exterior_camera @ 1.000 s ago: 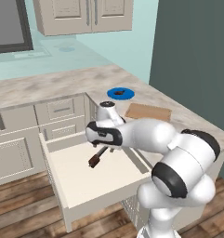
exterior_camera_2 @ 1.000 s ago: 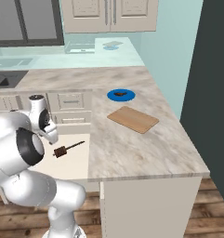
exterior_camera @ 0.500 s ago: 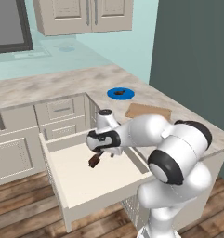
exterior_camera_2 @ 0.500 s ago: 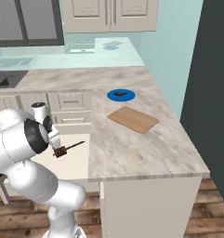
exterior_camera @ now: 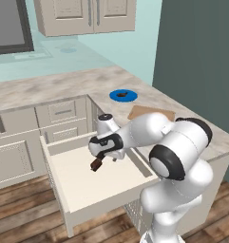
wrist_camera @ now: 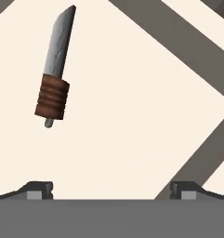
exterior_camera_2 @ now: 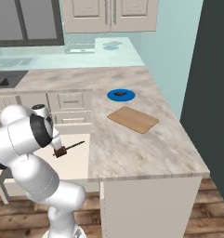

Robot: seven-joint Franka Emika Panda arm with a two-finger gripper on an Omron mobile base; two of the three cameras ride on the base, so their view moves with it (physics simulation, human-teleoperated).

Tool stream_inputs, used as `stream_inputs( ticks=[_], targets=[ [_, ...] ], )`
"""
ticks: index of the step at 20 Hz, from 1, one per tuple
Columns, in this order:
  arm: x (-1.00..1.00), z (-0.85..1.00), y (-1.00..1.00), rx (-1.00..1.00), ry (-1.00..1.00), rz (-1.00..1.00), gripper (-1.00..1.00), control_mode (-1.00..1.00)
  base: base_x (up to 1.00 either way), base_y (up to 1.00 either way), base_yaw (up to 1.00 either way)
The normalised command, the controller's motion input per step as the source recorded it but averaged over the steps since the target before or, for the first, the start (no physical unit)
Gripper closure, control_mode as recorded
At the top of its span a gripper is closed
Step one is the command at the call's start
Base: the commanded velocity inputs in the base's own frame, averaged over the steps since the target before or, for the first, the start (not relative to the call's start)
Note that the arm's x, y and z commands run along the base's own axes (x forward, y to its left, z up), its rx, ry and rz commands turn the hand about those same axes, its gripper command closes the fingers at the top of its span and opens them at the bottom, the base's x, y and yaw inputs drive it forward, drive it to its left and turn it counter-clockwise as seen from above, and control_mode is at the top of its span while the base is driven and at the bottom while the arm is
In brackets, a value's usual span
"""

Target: Pick up the knife from the drawer and place it on the cutting board. Then place the meat from the plate to the cutting board.

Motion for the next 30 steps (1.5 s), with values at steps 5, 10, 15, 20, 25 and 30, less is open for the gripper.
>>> stream_inputs(
  ticks=[5,10,15,20,25,30],
  targets=[
    [0.01,0.0,0.0,0.0,0.0,0.0,-1.0,-1.0,0.0,0.0,0.0],
    [0.05,-0.09,0.07,0.0,0.0,0.0,-1.0,-1.0,0.0,0.0,0.0],
    [0.13,-0.23,0.03,0.0,0.0,0.0,-1.0,-1.0,0.0,0.0,0.0],
    [0.11,-0.23,0.01,-0.01,0.0,0.0,-1.0,-1.0,0.0,0.0,0.0],
    [0.1,-0.22,0.0,-0.01,0.0,0.0,-1.0,-1.0,0.0,0.0,0.0],
    [0.22,-0.14,0.1,-0.04,0.0,0.0,-1.0,-1.0,0.0,0.0,0.0]
  ],
)
